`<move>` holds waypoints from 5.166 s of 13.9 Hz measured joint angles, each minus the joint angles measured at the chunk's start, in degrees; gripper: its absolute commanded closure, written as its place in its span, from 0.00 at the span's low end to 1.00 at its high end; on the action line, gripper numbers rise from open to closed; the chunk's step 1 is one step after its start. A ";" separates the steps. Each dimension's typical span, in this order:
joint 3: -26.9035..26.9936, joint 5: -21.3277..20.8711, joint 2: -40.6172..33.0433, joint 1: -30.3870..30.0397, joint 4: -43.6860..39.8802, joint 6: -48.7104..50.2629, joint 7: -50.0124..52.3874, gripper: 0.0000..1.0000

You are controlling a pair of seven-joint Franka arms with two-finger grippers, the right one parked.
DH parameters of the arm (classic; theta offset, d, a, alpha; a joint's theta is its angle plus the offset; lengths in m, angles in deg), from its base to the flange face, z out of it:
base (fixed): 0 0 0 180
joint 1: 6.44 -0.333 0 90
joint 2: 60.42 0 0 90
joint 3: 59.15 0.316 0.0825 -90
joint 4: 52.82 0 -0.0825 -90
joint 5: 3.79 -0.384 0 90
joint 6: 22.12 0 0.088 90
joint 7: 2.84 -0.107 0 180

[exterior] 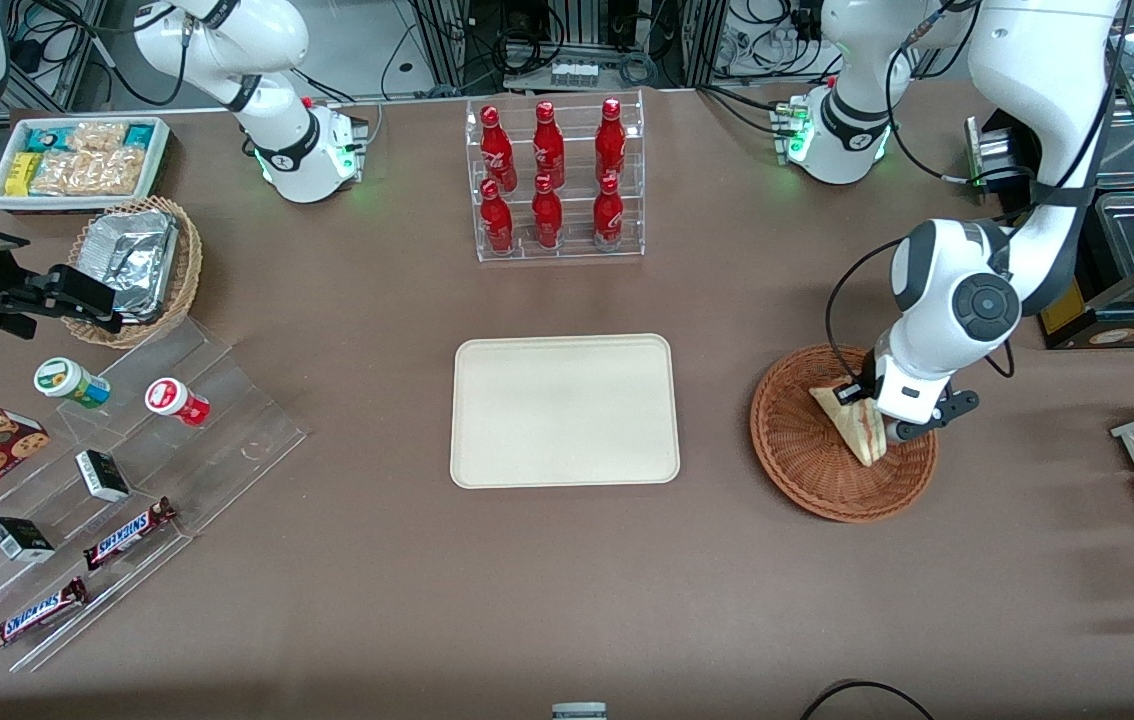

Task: Place sandwich from basket to tray
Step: 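Close the left gripper on the sandwich and lift it, then carry the sandwich with the left gripper over the cream tray, then lower the sandwich onto the tray and open the left gripper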

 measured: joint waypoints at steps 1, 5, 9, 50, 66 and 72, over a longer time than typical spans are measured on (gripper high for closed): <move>0.00 0.00 -0.60 0.00 -1.49 2.96 -0.78 1.00; 0.00 -0.02 -3.14 0.00 -8.18 15.21 -4.87 1.00; -0.38 -0.02 -4.18 0.26 -12.61 21.62 -11.84 1.00; -28.59 -26.22 24.80 11.43 -30.95 13.74 21.55 1.00; -28.67 -34.28 30.00 13.05 -32.16 12.81 29.07 0.58; -29.08 -34.27 30.45 13.06 -33.69 12.77 30.74 0.00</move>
